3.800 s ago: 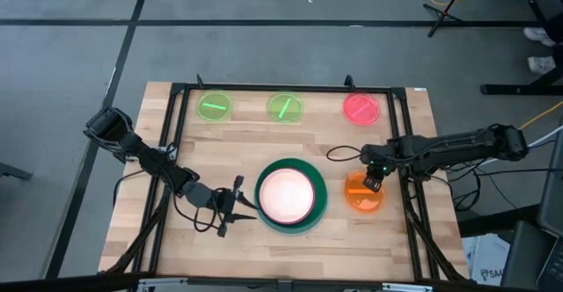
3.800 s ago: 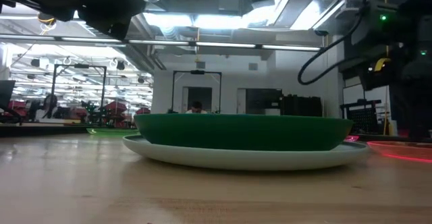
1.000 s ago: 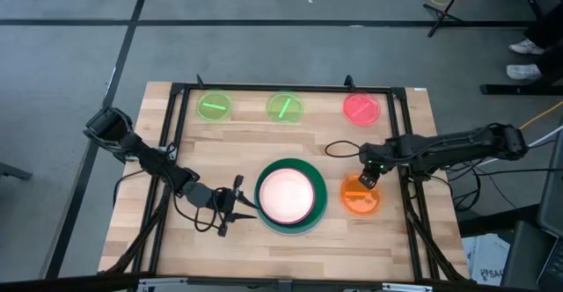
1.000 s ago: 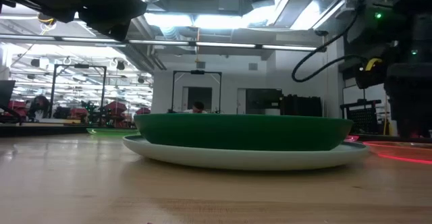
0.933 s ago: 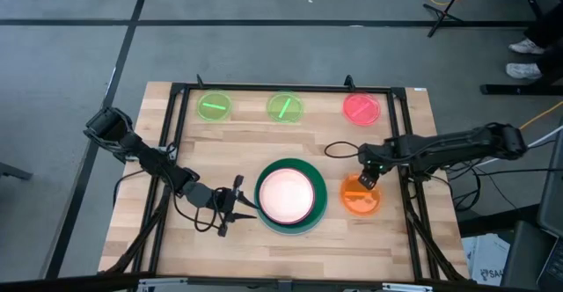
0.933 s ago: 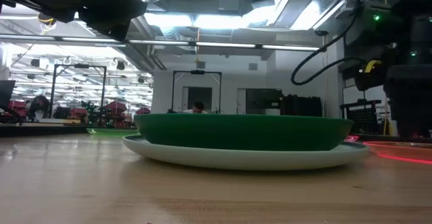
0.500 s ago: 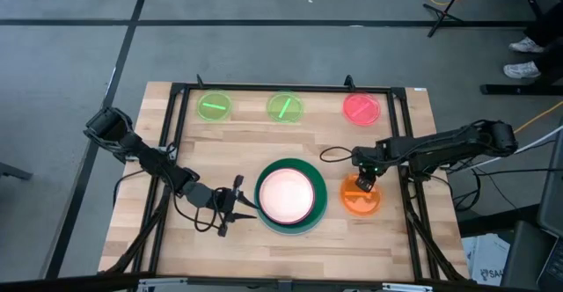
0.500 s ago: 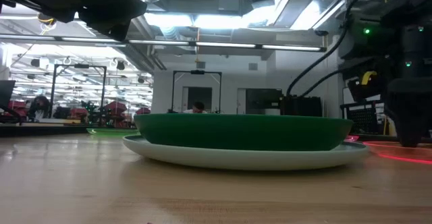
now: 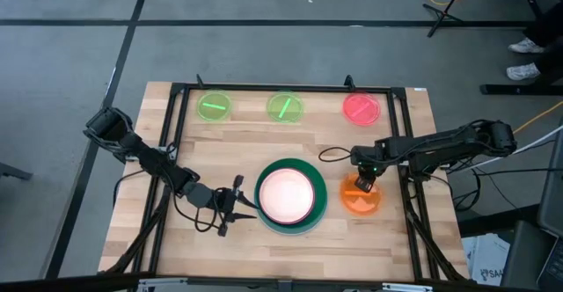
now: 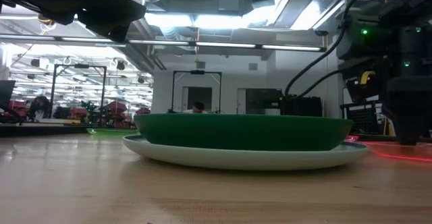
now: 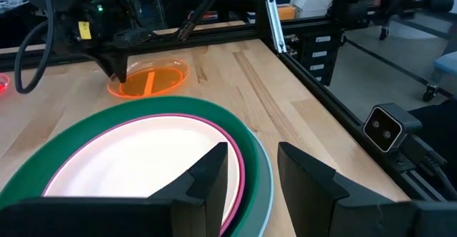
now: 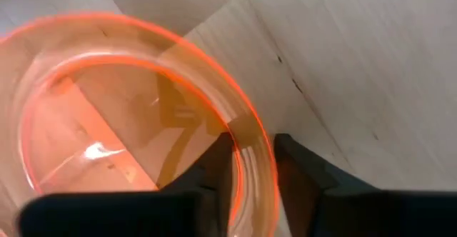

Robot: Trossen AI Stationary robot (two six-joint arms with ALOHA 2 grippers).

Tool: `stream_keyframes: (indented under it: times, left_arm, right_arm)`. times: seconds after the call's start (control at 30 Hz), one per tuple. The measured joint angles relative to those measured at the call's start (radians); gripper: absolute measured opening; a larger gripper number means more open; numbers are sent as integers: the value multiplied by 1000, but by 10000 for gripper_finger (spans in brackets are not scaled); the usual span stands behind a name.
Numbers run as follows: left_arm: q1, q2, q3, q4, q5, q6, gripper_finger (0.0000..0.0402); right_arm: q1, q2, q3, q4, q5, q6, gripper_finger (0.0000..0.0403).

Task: Stack plastic plates
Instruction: Stack the orange transparent plate on top of the light brown plate

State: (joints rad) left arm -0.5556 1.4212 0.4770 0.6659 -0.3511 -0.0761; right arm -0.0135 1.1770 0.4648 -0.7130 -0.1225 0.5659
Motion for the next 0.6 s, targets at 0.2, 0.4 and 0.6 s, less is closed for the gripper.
stream_keyframes:
  times: [0.2, 0.4, 0.6]
  left_arm:
    - [0, 0, 0, 0, 0, 0, 117]
    - [0, 0, 0, 0, 0, 0, 117]
    - [0, 0, 0, 0, -7, 0, 117]
  right_arm:
    - [0, 0, 0, 9, -8, -33, 6]
    - [0, -4, 3, 7, -34, -51, 7]
    - [1, -48, 74, -81, -56, -50, 4]
